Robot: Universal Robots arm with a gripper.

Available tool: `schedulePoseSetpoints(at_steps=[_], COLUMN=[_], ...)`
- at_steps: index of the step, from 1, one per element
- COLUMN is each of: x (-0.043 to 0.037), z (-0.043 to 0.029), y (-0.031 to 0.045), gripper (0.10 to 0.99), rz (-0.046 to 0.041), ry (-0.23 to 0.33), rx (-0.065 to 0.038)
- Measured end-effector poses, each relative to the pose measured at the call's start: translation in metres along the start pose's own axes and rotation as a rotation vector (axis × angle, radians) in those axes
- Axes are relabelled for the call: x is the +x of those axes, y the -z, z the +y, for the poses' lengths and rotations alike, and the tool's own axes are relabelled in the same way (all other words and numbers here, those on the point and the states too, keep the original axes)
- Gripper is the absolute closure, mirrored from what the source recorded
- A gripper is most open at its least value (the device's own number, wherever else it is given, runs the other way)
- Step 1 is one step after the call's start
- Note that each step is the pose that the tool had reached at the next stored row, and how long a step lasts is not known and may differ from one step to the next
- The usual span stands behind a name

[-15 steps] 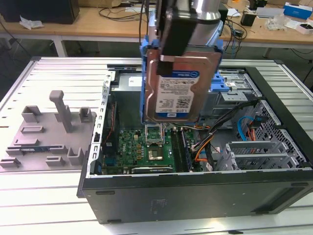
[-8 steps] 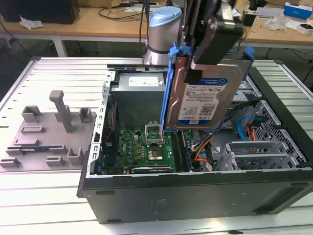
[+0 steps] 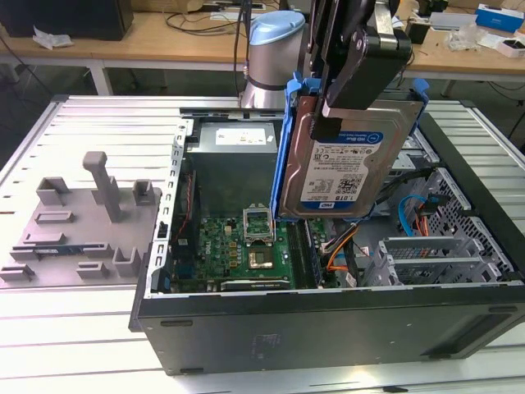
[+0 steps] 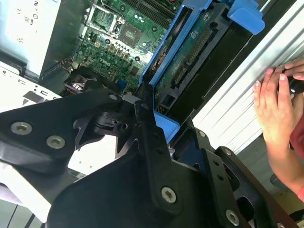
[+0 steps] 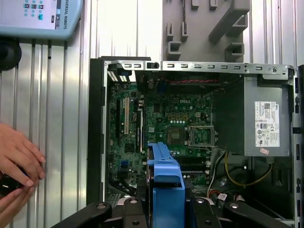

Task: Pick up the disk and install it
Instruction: 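Insert the disk into the insertion slot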

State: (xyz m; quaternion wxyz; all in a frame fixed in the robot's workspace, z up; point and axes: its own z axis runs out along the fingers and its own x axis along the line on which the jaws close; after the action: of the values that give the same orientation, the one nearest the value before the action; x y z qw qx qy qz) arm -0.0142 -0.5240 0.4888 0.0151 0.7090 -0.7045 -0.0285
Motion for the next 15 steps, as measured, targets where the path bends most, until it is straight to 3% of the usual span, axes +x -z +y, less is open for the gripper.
schedulePoseSetpoints(at_steps=[4, 7, 12, 15], x=[0.0000, 0.0001, 0.0019, 0.0021], z=[0.0000, 0.0000, 0.0000, 0.0000], y=[-0.0001, -0.0001, 0.0000, 0.0000], gripper=[0.722, 0.722, 0.722, 0.722], rz=[-0.0004, -0.0058, -0.0338, -0.0371], ry=[0.000, 0.000, 0.002, 0.002], rx=[0.000, 0.000, 0.000, 0.000])
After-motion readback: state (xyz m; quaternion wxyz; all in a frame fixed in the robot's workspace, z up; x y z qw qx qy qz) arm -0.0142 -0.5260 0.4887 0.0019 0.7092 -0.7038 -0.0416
